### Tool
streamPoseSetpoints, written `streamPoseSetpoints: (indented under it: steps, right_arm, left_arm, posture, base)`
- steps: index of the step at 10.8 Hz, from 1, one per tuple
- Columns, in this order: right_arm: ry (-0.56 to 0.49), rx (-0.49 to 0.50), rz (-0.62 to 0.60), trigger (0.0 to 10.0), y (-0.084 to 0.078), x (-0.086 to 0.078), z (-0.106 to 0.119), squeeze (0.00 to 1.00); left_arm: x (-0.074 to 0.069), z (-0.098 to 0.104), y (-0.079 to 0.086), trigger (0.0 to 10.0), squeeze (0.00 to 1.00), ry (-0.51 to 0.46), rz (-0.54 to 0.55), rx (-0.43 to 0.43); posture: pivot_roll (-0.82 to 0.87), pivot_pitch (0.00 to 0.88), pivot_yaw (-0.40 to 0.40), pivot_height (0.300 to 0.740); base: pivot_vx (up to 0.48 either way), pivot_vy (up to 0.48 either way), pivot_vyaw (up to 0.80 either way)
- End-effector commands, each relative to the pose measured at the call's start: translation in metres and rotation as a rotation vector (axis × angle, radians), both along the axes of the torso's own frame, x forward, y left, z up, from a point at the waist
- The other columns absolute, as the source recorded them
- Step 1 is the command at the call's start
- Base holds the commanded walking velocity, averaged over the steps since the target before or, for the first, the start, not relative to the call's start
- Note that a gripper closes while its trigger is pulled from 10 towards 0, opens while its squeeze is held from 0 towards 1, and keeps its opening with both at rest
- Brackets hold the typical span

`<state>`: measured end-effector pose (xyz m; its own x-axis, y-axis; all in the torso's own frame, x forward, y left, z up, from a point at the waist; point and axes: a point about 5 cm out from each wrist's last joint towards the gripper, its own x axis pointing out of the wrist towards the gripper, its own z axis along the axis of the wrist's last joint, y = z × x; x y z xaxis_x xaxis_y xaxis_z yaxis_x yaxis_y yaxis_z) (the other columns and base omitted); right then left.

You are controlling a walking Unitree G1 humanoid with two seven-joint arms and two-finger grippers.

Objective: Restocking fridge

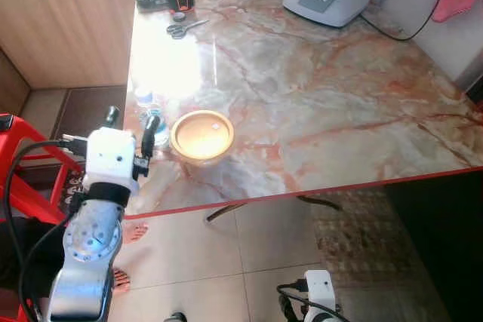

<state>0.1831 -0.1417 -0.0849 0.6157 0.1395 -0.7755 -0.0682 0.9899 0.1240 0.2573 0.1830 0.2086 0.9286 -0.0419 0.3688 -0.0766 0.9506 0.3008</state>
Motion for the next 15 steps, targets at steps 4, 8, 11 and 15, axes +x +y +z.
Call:
streamPoseSetpoints:
  steps: [4, 8, 11, 15]
  right_arm:
    - [0.022, 0.005, -0.009, 10.0, -0.001, -0.005, -0.003, 0.0]
    - [0.017, -0.005, 0.01, 10.0, -0.001, -0.004, -0.002, 0.0]
    - [0.019, 0.0, 0.002, 10.0, -0.001, -0.004, -0.002, 0.0]
    - [0.02, -0.004, 0.012, 10.0, -0.001, -0.004, -0.002, 0.0]
  left_arm:
    - [0.003, 0.014, 0.0, 10.0, 0.0, -0.043, 0.003, -0.043]
    - [0.005, 0.022, -0.004, 10.0, 0.0, -0.056, -0.077, -0.368]
    - [0.004, 0.02, 0.003, 10.0, 0.0, -0.038, -0.058, -0.331]
    - [0.001, 0.021, 0.011, 10.0, 0.0, -0.04, -0.029, -0.324]
  posture:
    - [-0.04, 0.176, -0.085, 0.74]
    - [-0.04, 0.175, -0.088, 0.74]
    - [-0.03, 0.174, -0.088, 0.74]
    - [-0.03, 0.167, -0.086, 0.74]
  base:
    - [0.0, 0.0, 0.0]
    - [0.0, 0.0, 0.0]
    - [0.0, 0.0, 0.0]
    - [0.0, 0.0, 0.0]
